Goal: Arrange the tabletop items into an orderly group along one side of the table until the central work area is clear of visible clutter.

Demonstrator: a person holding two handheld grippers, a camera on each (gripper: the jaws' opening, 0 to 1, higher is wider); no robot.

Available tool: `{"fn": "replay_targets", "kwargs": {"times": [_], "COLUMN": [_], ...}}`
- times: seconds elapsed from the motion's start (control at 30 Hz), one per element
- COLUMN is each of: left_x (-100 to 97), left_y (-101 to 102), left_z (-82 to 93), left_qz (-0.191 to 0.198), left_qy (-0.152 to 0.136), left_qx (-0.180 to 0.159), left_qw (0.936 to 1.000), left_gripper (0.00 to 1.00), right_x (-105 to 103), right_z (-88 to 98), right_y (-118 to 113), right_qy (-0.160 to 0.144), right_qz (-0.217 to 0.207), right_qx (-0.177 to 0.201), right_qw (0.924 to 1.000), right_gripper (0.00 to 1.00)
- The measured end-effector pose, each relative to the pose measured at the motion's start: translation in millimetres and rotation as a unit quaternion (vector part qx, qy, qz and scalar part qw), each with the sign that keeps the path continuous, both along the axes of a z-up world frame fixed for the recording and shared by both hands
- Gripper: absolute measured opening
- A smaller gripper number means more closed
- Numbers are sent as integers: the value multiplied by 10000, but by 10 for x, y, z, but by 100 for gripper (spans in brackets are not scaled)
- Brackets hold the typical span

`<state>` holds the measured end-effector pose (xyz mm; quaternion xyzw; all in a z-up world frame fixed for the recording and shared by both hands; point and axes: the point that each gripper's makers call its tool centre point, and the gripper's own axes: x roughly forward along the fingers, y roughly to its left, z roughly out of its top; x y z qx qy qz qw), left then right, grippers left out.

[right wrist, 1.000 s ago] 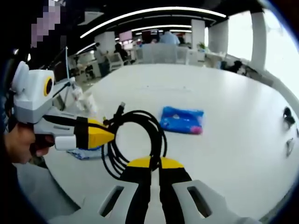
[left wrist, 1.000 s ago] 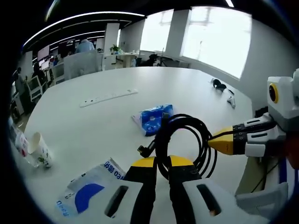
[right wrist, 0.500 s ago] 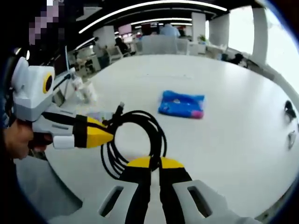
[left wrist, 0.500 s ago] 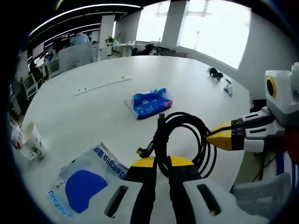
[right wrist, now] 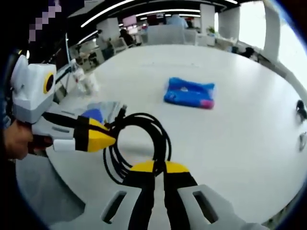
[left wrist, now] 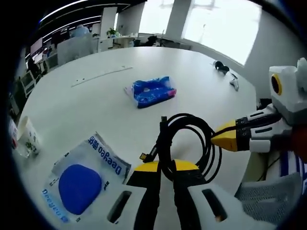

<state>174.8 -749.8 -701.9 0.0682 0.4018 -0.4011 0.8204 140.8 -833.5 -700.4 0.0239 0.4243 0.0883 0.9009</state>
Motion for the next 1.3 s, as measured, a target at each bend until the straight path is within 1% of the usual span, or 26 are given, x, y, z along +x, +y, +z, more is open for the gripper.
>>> {"fn": "replay_targets", "kwargs": {"times": [0.07,0.1,0.27,0.33,0.53,0.63,0.83,0.97,1.13,1.3], "left_x": [-2,-12,-14,-25,-64,-61,-59,-56,-48,-63], "left_y": [11,16,27,27,28,21,2,-20,-15,-18], "left_z": [-31,-55,-127,-169,-263,-291,-318,-328,-339,-336], "left_qz": [-8,0,15,-25,-33,-94,-159,-298,-269,-423], "left_qy": [35,116,212,255,487,484,483,353,379,258], "left_qx": [34,45,94,167,236,276,321,356,326,357], "left_qw": [10000,9999,9997,9995,9985,9984,9982,9983,9984,9981], "left_gripper": [7,7,7,7,8,8,10,11,12,14], "right_x": [-7,-11,-24,-25,-53,-61,-52,-63,-46,-25], "right_z": [-37,-52,-121,-158,-245,-287,-324,-352,-353,-348], "right_y": [15,17,32,35,29,26,17,5,1,3], "right_qy": [56,79,222,293,437,520,578,651,636,545], "right_qz": [20,37,43,53,67,63,80,62,103,282], "right_qx": [8,-7,16,30,12,54,16,41,-1,-192], "right_qw": [10000,10000,9997,9996,9990,9986,9983,9979,9979,9979], "right_gripper": [2,2,2,2,3,3,4,5,5,6]}}
